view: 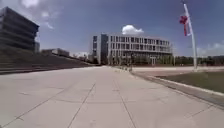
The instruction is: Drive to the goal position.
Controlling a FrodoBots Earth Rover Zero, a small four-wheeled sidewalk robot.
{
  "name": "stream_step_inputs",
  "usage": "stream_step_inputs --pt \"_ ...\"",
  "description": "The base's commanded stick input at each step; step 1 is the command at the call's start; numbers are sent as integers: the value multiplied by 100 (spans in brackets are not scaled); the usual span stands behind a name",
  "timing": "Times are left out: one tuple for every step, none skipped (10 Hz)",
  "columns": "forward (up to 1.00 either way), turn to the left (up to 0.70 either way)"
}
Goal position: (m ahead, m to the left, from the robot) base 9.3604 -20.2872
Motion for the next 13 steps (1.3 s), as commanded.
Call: stream_step_inputs --pt "30 1" --pt "30 1" --pt "30 1" --pt "30 1" --pt "30 1" --pt "30 1" --pt "30 1" --pt "30 1" --pt "30 1" --pt "30 1" --pt "30 1" --pt "30 1" --pt "30 1"
